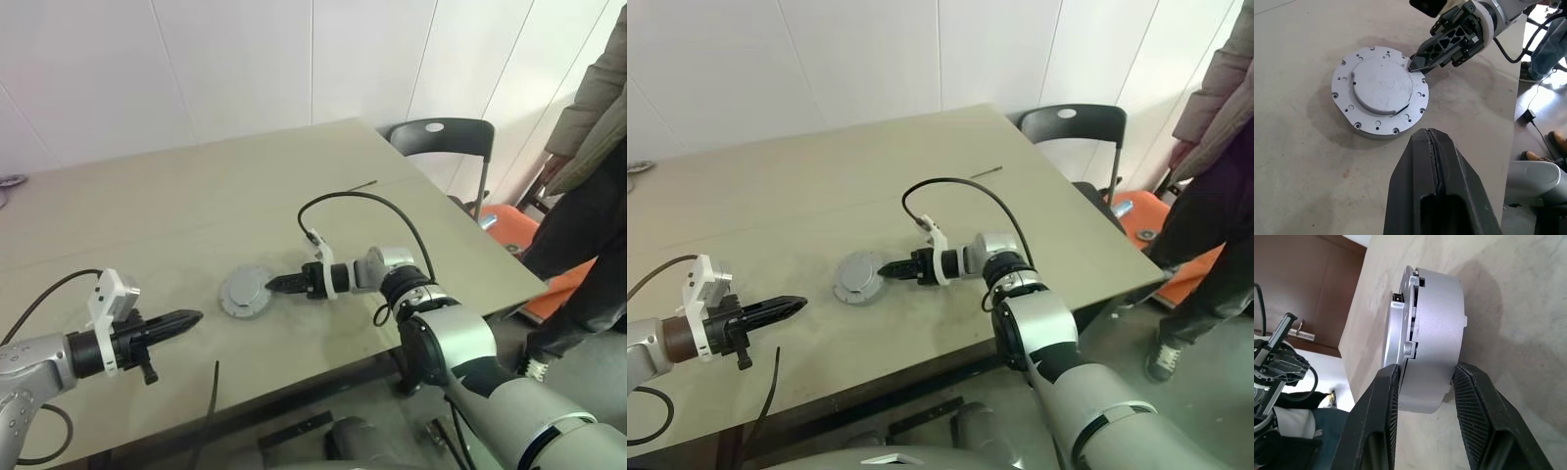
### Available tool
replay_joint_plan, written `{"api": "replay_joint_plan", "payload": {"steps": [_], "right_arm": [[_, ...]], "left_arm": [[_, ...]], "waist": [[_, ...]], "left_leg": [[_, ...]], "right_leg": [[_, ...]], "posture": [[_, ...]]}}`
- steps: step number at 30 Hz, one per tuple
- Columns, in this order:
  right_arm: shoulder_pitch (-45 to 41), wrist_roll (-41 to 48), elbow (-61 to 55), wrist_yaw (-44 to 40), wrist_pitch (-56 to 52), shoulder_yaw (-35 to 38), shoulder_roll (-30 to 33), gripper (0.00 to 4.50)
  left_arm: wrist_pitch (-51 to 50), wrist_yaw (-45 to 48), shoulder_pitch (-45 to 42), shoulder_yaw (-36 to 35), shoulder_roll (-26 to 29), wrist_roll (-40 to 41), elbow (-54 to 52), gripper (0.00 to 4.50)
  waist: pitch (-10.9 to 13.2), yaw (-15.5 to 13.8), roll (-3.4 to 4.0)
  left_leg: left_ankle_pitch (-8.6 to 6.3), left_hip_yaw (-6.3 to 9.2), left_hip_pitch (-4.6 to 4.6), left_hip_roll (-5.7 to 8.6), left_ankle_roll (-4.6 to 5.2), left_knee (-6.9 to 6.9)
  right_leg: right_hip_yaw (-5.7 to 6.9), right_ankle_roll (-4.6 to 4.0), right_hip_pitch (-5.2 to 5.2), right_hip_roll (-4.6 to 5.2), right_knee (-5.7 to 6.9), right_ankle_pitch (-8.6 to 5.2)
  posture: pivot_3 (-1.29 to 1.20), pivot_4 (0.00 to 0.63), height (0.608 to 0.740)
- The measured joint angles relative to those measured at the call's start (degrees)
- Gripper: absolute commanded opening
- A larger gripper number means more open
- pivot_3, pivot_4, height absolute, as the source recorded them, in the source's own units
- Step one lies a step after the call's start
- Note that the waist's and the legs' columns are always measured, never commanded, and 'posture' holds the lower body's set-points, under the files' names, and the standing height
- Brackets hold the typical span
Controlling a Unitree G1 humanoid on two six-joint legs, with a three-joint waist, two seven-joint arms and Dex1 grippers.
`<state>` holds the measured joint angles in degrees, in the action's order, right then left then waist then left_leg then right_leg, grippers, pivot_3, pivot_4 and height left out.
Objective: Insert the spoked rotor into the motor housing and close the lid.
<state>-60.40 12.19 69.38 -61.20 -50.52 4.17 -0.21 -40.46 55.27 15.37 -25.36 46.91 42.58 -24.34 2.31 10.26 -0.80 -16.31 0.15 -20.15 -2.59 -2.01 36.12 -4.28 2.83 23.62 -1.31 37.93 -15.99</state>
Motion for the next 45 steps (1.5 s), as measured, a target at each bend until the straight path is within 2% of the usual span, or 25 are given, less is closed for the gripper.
{"api": "replay_joint_plan", "payload": {"steps": [2, 14, 26, 45], "right_arm": [[0.23, 0.02, 0.04, 0.17, 0.66, 0.35, -0.17, 1.32], [0.27, 0.18, 0.05, 1.41, 0.51, 1.18, -0.66, 1.32], [0.68, 4.49, 2.22, 6.70, -4.40, 8.03, -0.29, 1.32], [-1.54, 8.65, 2.30, 5.88, -9.07, 12.40, 4.20, 1.32]], "left_arm": [[0.01, -0.18, -0.03, 0.00, 0.00, 0.00, 0.06, 0.00], [0.02, -0.57, -0.35, 0.00, -0.02, 0.00, 0.69, 0.00], [0.06, -0.68, -0.37, 0.03, -0.32, -0.02, 0.74, 0.00], [0.96, -1.33, -1.78, 1.84, -1.45, -0.11, 1.77, 0.00]], "waist": [[0.00, 0.00, 0.00], [0.00, 0.05, 0.00], [-0.02, -0.02, -0.03], [0.02, -1.46, 0.00]], "left_leg": [[0.00, 0.00, 0.02, 0.00, 0.00, 0.01], [0.00, 0.02, 0.16, -0.02, 0.00, 0.00], [0.00, 0.01, 0.08, 0.01, 0.00, 0.02], [0.00, 0.12, -0.24, 0.21, 0.00, 0.03]], "right_leg": [[0.00, 0.01, -0.02, 0.00, 0.01, 0.00], [0.00, 0.00, -0.11, -0.05, 0.06, 0.00], [0.01, -0.07, -0.08, -0.05, 0.04, 0.04], [0.02, -0.14, 0.02, 0.05, -0.14, 0.10]], "posture": [[0.00, 0.000, 0.740], [0.00, 0.000, 0.740], [0.00, 0.000, 0.740], [0.00, 0.000, 0.740]]}}
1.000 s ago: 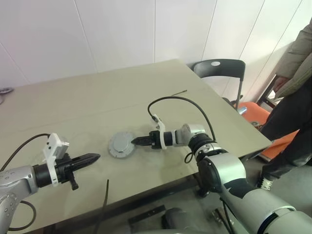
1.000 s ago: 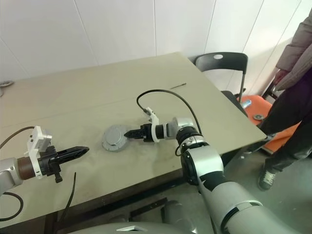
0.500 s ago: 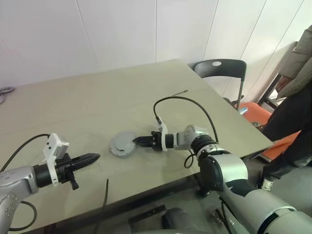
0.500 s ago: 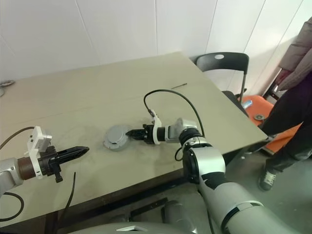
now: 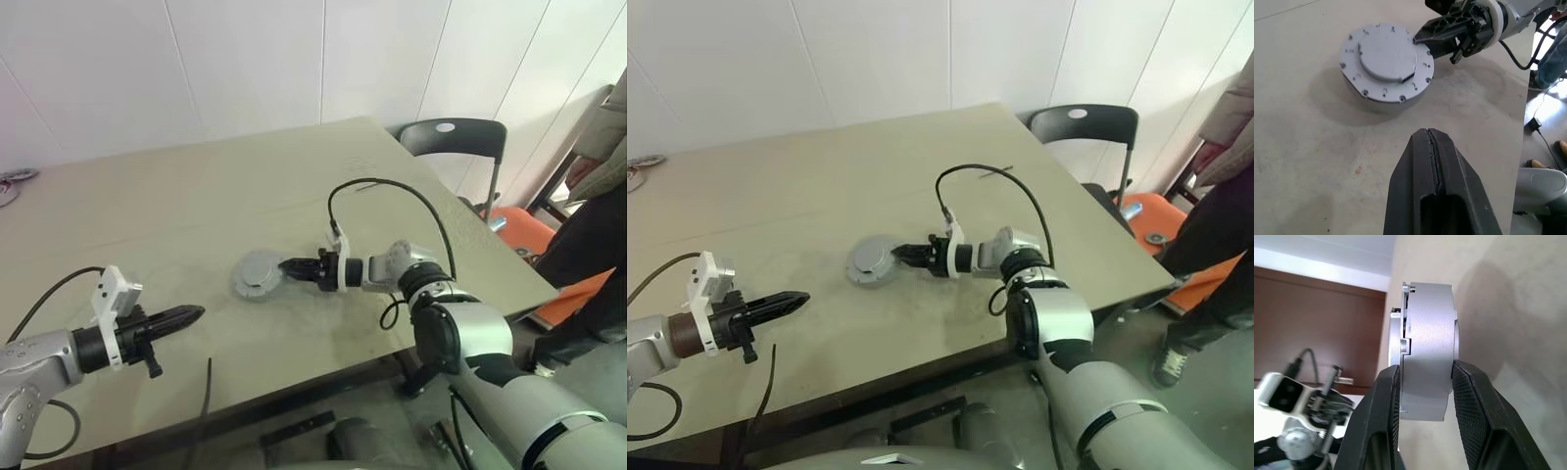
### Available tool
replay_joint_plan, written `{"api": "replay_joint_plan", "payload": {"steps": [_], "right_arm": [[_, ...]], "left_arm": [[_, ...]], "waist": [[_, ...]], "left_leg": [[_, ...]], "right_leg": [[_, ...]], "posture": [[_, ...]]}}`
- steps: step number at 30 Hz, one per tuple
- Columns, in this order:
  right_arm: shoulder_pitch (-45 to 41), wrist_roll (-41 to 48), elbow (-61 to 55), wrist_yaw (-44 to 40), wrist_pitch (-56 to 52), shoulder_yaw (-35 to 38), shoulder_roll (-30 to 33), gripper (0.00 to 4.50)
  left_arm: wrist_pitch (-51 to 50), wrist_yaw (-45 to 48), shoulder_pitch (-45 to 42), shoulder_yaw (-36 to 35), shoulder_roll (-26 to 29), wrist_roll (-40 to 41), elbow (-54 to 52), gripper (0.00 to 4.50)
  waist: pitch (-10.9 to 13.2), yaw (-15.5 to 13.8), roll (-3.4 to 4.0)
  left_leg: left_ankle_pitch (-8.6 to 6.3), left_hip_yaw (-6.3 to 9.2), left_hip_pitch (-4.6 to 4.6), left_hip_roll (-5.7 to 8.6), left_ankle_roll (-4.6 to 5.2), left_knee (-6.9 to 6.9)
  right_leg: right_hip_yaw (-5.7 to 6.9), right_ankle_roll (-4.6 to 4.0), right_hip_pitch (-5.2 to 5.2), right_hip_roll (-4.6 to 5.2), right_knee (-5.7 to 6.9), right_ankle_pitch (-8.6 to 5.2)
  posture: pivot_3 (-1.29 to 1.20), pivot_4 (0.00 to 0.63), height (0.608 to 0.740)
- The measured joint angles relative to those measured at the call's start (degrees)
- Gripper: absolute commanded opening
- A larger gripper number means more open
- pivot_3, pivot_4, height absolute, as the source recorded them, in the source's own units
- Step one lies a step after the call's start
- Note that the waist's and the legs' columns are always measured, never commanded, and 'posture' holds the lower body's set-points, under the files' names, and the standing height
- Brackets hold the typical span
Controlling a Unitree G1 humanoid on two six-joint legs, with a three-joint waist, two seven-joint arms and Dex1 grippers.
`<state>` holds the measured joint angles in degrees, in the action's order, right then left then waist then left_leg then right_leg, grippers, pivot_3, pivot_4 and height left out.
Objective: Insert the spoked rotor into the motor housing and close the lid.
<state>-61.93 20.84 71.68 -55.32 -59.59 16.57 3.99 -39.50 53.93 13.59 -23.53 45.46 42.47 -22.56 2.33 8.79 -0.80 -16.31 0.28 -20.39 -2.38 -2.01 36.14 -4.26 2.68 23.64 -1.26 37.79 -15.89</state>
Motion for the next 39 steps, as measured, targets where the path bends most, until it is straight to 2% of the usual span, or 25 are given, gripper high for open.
{"api": "replay_joint_plan", "payload": {"steps": [12, 24, 33, 39], "right_arm": [[-0.19, 3.84, -2.06, 2.25, -3.76, 4.42, 2.47, 1.32], [-0.17, 6.48, -3.00, 4.37, -5.56, 4.76, 2.83, 1.32], [0.72, 8.76, -5.12, 4.96, -8.20, 5.35, 2.70, 1.32], [1.53, 9.71, -6.59, 6.08, -9.56, 5.54, 2.53, 1.32]], "left_arm": [[0.85, -2.30, -0.99, 0.18, -2.73, -0.21, 0.32, 0.00], [-1.49, -7.47, -2.47, -0.89, -5.99, 3.26, 2.04, 0.00], [1.19, -10.75, -3.71, -1.29, -11.34, 2.93, 5.69, 0.00], [1.25, -15.08, -7.60, -1.48, -15.76, 4.42, 7.88, 0.00]], "waist": [[-0.01, -0.06, -0.01], [-0.01, -0.10, -0.01], [-0.02, -0.21, -0.04], [-0.03, -0.28, -0.05]], "left_leg": [[0.00, -0.01, 0.01, 0.01, 0.00, 0.01], [0.00, -0.01, 0.00, 0.02, 0.00, 0.03], [0.00, -0.02, 0.00, 0.03, 0.00, 0.07], [0.00, -0.02, 0.00, 0.05, 0.00, 0.11]], "right_leg": [[0.00, 0.00, -0.02, -0.01, 0.00, 0.00], [0.00, 0.00, -0.02, -0.01, 0.01, 0.01], [0.02, 0.00, -0.06, -0.01, 0.03, 0.01], [0.02, 0.00, -0.07, 0.00, 0.07, 0.02]], "posture": [[0.00, 0.000, 0.740], [0.00, 0.000, 0.740], [0.00, 0.000, 0.740], [0.00, 0.000, 0.740]]}}
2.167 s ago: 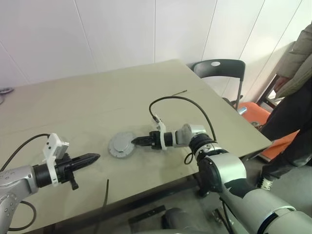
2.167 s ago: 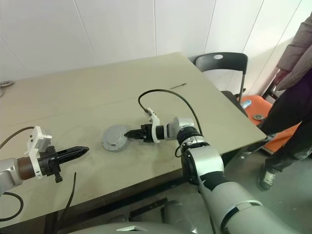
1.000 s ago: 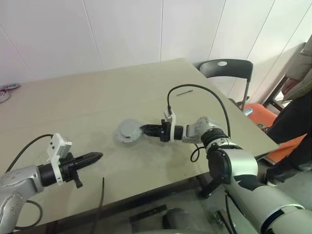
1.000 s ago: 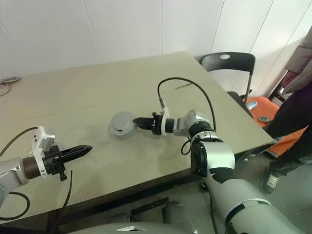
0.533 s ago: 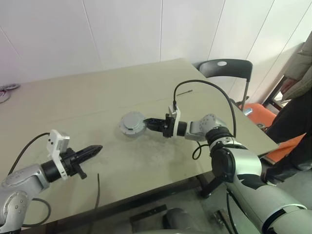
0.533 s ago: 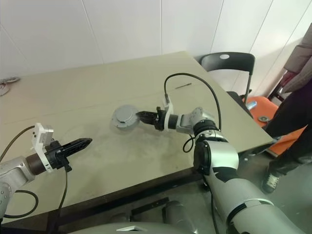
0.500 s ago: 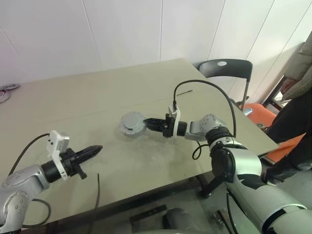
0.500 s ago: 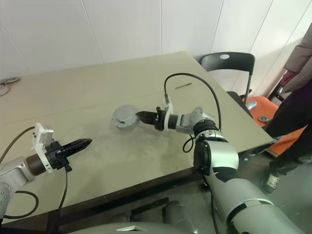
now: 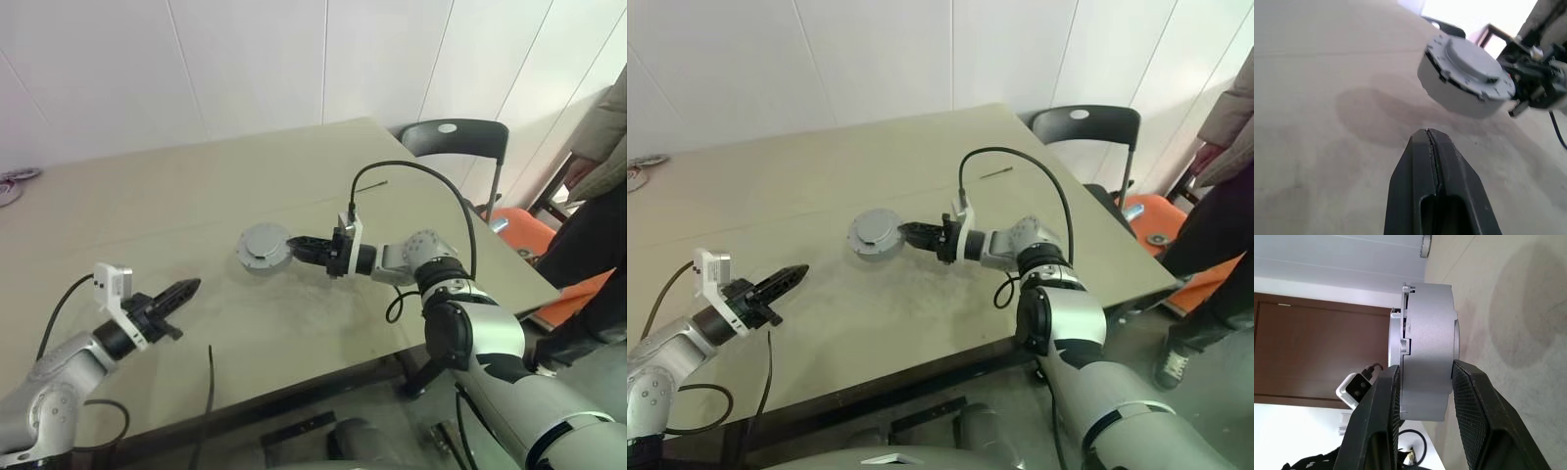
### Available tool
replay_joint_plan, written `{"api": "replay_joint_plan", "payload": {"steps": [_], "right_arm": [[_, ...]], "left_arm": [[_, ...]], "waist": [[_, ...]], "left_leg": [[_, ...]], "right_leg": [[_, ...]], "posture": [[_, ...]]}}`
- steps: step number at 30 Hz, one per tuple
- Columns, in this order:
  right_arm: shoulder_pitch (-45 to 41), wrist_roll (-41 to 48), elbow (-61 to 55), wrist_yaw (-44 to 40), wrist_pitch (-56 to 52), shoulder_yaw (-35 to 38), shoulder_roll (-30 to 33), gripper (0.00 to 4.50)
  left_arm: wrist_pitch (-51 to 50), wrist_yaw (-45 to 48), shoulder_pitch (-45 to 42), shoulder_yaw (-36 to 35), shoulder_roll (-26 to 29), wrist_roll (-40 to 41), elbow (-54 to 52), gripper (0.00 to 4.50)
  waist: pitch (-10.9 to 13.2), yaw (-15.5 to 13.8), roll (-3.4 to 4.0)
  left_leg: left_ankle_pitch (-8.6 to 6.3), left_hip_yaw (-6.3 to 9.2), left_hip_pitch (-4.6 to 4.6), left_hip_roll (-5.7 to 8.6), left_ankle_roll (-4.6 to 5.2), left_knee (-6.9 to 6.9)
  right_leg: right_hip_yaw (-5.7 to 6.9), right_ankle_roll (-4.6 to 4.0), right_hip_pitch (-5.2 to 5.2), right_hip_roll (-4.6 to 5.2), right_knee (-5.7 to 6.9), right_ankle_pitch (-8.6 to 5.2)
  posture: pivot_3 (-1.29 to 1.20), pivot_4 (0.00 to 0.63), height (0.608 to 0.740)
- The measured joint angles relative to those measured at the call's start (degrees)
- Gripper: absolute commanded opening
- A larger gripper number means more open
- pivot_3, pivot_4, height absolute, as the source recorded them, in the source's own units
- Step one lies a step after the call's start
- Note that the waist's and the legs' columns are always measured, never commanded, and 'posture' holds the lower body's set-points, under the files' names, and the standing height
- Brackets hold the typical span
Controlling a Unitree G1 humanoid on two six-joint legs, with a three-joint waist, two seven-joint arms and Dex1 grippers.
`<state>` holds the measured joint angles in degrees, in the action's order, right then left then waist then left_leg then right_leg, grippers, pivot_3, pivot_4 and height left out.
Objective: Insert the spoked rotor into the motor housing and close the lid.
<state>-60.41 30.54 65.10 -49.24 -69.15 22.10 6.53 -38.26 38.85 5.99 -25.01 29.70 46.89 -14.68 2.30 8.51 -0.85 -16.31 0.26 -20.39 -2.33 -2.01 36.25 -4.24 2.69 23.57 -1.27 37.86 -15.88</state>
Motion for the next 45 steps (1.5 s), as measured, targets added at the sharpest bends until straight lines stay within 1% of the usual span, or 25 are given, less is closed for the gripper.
{"api": "replay_joint_plan", "payload": {"steps": [2, 5, 12, 14, 17, 20, 22, 25, 29, 33, 35, 38, 45], "right_arm": [[0.30, 0.28, -0.55, 0.25, -0.41, 0.20, -0.21, 1.32], [0.77, 0.46, -1.26, 0.88, -0.53, 0.22, -0.54, 1.32], [0.80, 0.93, -1.93, 1.74, -0.54, 0.46, -0.74, 1.32], [0.80, 1.08, -1.97, 1.82, -0.53, 0.56, -0.86, 1.32], [0.80, 1.09, -1.98, 2.03, -0.53, 0.59, -0.90, 1.32], [0.85, 1.10, -2.01, 2.15, -0.53, 0.59, -0.90, 1.32], [0.89, 1.10, -2.03, 2.16, -0.54, 0.59, -0.97, 1.32], [0.95, 1.10, -2.07, 2.23, -0.51, 0.59, -1.01, 1.32], [1.00, 1.10, -2.11, 2.27, -0.48, 0.52, -1.09, 1.32], [1.04, 1.10, -2.12, 2.52, -0.28, 0.51, -1.04, 1.32], [1.08, 1.10, -2.12, 2.62, -0.21, 0.44, -1.03, 1.32], [1.10, 1.09, -2.12, 2.85, -0.09, 0.07, -1.19, 1.32], [1.18, 1.08, -2.12, 3.02, 0.46, -0.29, -1.12, 1.32]], "left_arm": [[-0.21, -1.39, -1.01, -0.01, -1.29, 0.37, 0.70, 0.00], [-0.28, -2.13, -1.17, 0.08, -2.08, 0.65, 1.40, 0.63], [-2.88, -1.96, -0.72, -0.03, -2.07, 2.43, 2.78, 2.94], [-2.47, -1.83, -0.71, 0.17, -1.78, 1.95, 2.78, 2.94], [0.21, -1.73, -0.62, 1.16, -1.58, -0.79, 2.79, 2.94], [-0.45, -1.96, -0.84, 1.09, -1.67, 0.41, 2.69, 3.47], [-1.94, -2.55, -1.32, 0.91, -1.69, 2.23, 2.62, 4.11], [-4.30, -5.29, -2.95, -0.20, -3.60, 6.46, 2.56, 4.11], [-8.85, -12.26, -6.31, -2.87, -7.52, 17.73, 1.74, 4.11], [-12.72, -18.08, -6.18, -3.54, -9.08, 27.58, 1.67, 4.11], [-14.80, -21.71, -6.05, -3.69, -9.70, 34.22, 3.23, 4.11], [-16.70, -26.01, -4.82, -3.64, -9.88, 41.85, 4.98, 4.11], [-17.38, -32.33, -2.68, -3.54, -8.49, 49.90, 6.30, 4.11]], "waist": [[0.00, 0.04, 0.00], [0.00, 0.10, 0.00], [0.00, 0.07, 0.00], [0.00, 0.07, 0.00], [0.00, 0.04, 0.00], [0.00, 0.03, 0.00], [0.00, 0.01, 0.00], [0.00, -0.05, -0.01], [-0.02, -0.36, -0.03], [-0.02, -0.63, -0.03], [-0.02, -1.17, -0.03], [-0.02, -1.52, -0.03], [-0.01, -1.53, -0.02]], "left_leg": [[0.00, 0.00, 0.01, 0.00, 0.00, 0.00], [0.00, 0.01, 0.00, 0.00, 0.00, 0.00], [0.00, 0.01, 0.00, 0.02, 0.00, 0.04], [0.00, 0.00, 0.01, 0.02, 0.00, 0.03], [0.00, 0.00, 0.00, 0.03, 0.00, 0.03], [0.00, 0.00, 0.00, 0.03, 0.00, 0.03], [0.00, 0.00, 0.00, 0.03, 0.00, 0.03], [0.00, 0.01, 0.00, 0.03, 0.00, 0.06], [0.00, 0.04, -0.01, 0.02, 0.00, 0.11], [0.00, 0.06, 0.00, 0.02, 0.00, 0.13], [0.00, 0.07, 0.01, 0.02, 0.00, 0.18], [0.00, 0.07, -0.03, 0.02, 0.00, 0.28], [0.00, 0.11, -0.07, 0.17, 0.00, 0.53]], "right_leg": [[-0.01, 0.00, 0.00, 0.00, 0.02, 0.00], [-0.01, 0.00, 0.01, 0.00, 0.03, 0.00], [0.00, 0.00, 0.00, 0.00, 0.04, 0.00], [0.00, 0.00, 0.00, 0.00, 0.04, 0.00], [0.00, 0.00, 0.00, 0.00, 0.04, 0.00], [0.00, 0.00, 0.00, 0.00, 0.04, 0.00], [0.00, 0.00, 0.00, 0.00, 0.04, 0.00], [0.00, 0.01, -0.01, 0.01, 0.05, 0.00], [-0.02, 0.01, -0.03, 0.02, 0.09, 0.01], [-0.02, 0.01, -0.02, 0.01, 0.11, 0.01], [-0.02, 0.01, -0.02, 0.00, 0.16, 0.01], [0.02, 0.01, -0.03, -0.01, 0.20, 0.01], [0.01, 0.02, -0.17, -0.02, 0.22, 0.00]], "posture": [[0.00, 0.000, 0.740], [0.00, 0.000, 0.740], [0.00, 0.000, 0.740], [0.00, 0.000, 0.740], [0.00, 0.000, 0.740], [0.00, 0.000, 0.740], [0.00, 0.000, 0.740], [0.00, 0.000, 0.740], [0.00, 0.000, 0.740], [0.00, 0.000, 0.740], [0.00, 0.000, 0.740], [0.00, 0.000, 0.740], [0.00, 0.000, 0.740]]}}
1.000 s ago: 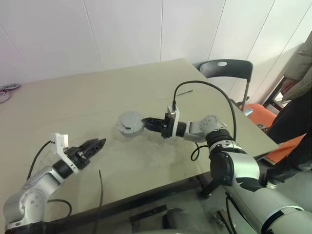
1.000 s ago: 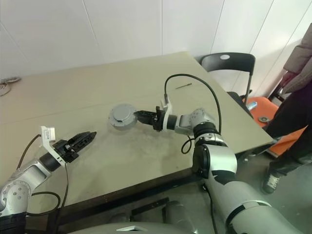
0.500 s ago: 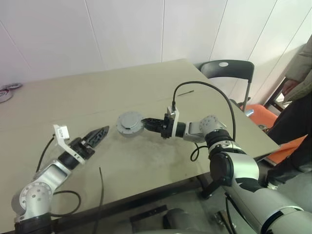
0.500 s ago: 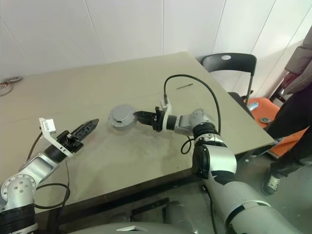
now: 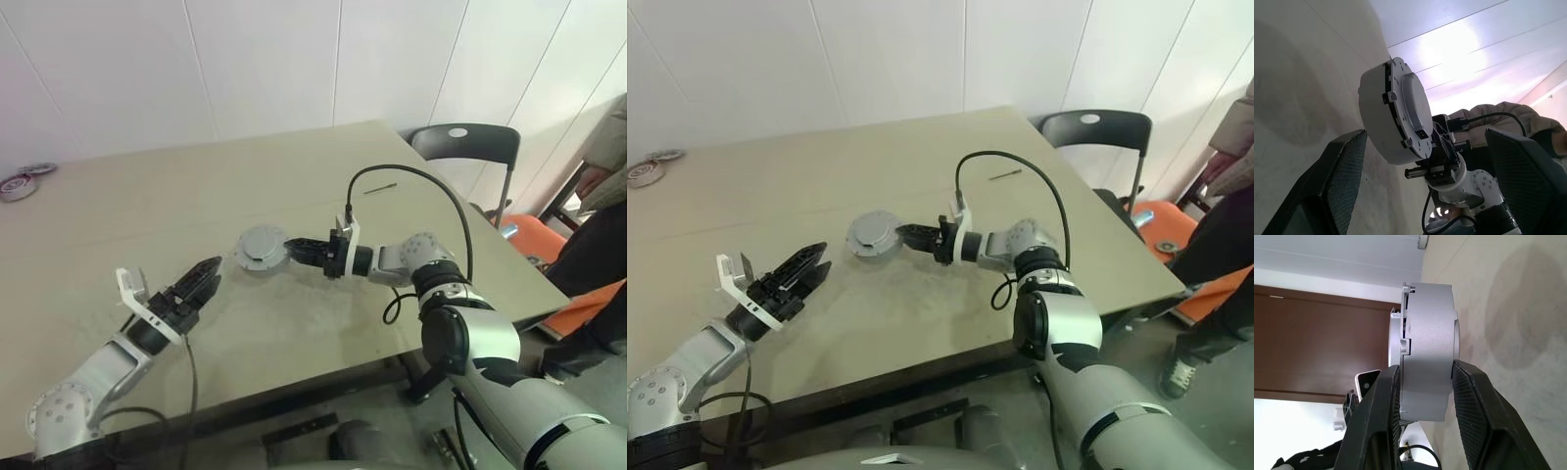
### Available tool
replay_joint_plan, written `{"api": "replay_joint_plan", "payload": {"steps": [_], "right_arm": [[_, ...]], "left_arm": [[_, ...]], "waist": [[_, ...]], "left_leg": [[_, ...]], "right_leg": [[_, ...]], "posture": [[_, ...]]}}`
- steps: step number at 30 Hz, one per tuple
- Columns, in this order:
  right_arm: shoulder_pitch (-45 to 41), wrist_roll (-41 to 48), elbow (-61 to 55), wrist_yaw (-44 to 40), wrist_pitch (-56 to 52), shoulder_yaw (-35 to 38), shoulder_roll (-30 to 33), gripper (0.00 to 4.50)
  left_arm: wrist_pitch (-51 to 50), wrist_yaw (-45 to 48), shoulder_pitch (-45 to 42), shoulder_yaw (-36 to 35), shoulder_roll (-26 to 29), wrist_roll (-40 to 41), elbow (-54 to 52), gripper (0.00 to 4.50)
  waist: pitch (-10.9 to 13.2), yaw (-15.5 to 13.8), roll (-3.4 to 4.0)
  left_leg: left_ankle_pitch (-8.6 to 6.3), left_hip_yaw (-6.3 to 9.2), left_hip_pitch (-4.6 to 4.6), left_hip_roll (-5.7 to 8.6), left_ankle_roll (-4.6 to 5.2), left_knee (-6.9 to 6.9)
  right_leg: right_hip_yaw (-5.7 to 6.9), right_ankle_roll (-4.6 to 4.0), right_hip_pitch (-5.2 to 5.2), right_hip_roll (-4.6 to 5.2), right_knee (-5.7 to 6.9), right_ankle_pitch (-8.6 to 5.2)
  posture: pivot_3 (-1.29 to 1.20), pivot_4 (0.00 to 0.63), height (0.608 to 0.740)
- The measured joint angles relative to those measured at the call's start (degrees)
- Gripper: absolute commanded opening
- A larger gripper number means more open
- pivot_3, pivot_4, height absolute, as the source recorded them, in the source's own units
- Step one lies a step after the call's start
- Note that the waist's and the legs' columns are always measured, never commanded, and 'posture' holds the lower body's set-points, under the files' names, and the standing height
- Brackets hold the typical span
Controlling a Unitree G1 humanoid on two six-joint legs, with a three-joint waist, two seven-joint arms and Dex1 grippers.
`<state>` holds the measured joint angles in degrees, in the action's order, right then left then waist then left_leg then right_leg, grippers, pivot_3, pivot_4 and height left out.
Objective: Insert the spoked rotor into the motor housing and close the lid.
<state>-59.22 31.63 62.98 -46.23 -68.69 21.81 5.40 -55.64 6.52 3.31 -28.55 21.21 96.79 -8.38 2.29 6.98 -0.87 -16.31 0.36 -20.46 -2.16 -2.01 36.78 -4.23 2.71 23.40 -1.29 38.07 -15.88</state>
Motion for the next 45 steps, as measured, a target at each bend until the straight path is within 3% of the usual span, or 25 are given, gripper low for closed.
{"api": "replay_joint_plan", "payload": {"steps": [13, 24, 45], "right_arm": [[0.15, 0.02, 0.00, 0.09, 0.24, -0.06, -0.23, 1.32], [0.15, 0.02, 0.00, 0.23, 0.36, -0.06, -0.13, 1.32], [0.26, 0.00, -0.40, 0.78, 0.81, -0.15, 0.02, 1.32]], "left_arm": [[5.01, -9.40, -2.04, 5.36, -3.45, 3.97, 0.78, 4.11], [5.62, -8.86, -3.37, 5.81, -3.31, 3.48, 2.78, 4.11], [6.47, -4.19, -11.76, 8.73, -9.40, -6.44, 11.26, 4.11]], "waist": [[0.00, -0.18, 0.00], [0.01, -0.19, 0.01], [0.02, -0.33, 0.03]], "left_leg": [[0.00, 0.13, -0.08, 0.19, 0.00, 0.22], [0.00, 0.15, -0.09, 0.21, 0.00, 0.22], [0.00, 0.22, -0.18, 0.34, 0.00, 0.25]], "right_leg": [[-0.09, 0.08, -0.12, 0.01, 0.00, 0.02], [-0.09, 0.09, -0.12, 0.01, -0.01, 0.01], [-0.12, 0.19, -0.16, 0.00, -0.06, -0.03]], "posture": [[0.00, 0.000, 0.740], [0.00, 0.000, 0.740], [0.00, 0.000, 0.740]]}}
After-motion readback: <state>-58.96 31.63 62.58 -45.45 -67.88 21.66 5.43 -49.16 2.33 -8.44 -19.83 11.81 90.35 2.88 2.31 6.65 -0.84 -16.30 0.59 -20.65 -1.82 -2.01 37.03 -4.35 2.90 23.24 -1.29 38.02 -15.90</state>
